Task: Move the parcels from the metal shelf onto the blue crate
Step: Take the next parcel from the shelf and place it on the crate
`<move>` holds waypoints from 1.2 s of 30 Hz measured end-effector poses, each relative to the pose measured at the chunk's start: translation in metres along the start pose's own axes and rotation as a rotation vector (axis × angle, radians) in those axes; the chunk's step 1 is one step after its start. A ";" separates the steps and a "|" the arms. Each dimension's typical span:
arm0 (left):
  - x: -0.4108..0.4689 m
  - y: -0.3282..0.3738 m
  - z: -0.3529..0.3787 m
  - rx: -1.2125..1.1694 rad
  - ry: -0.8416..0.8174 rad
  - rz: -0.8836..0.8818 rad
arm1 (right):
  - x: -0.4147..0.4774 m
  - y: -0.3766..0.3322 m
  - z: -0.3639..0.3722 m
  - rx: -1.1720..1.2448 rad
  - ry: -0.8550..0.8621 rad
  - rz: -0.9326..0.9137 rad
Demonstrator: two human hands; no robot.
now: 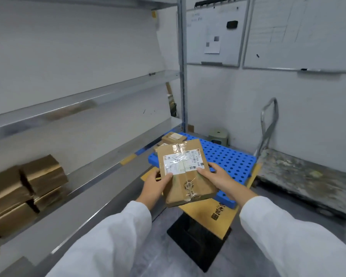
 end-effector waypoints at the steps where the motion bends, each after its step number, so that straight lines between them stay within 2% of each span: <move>1: 0.010 0.005 0.021 0.011 0.003 0.000 | 0.010 0.004 -0.019 0.003 0.005 -0.003; 8: 0.067 0.031 0.142 0.052 0.022 0.049 | 0.068 0.022 -0.130 0.082 0.054 -0.010; 15: 0.117 0.048 0.200 0.064 -0.024 0.086 | 0.116 0.023 -0.189 0.102 0.102 -0.043; 20: 0.163 0.052 0.219 0.084 -0.013 0.112 | 0.160 0.015 -0.207 0.054 0.133 -0.080; 26: 0.234 0.063 0.226 0.049 0.042 0.107 | 0.241 -0.013 -0.213 -0.069 0.080 -0.108; 36: 0.356 0.040 0.218 -0.086 0.232 -0.079 | 0.395 -0.057 -0.194 -0.204 -0.054 -0.123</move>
Point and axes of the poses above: each hand's wrist, its own x-axis towards the middle knuckle, its own z-axis out of the palm, y = z × x, the point moved 1 cm from there along x, towards the middle knuckle, and after that the axes turned 2 degrees about y, right-handed, at the moved point
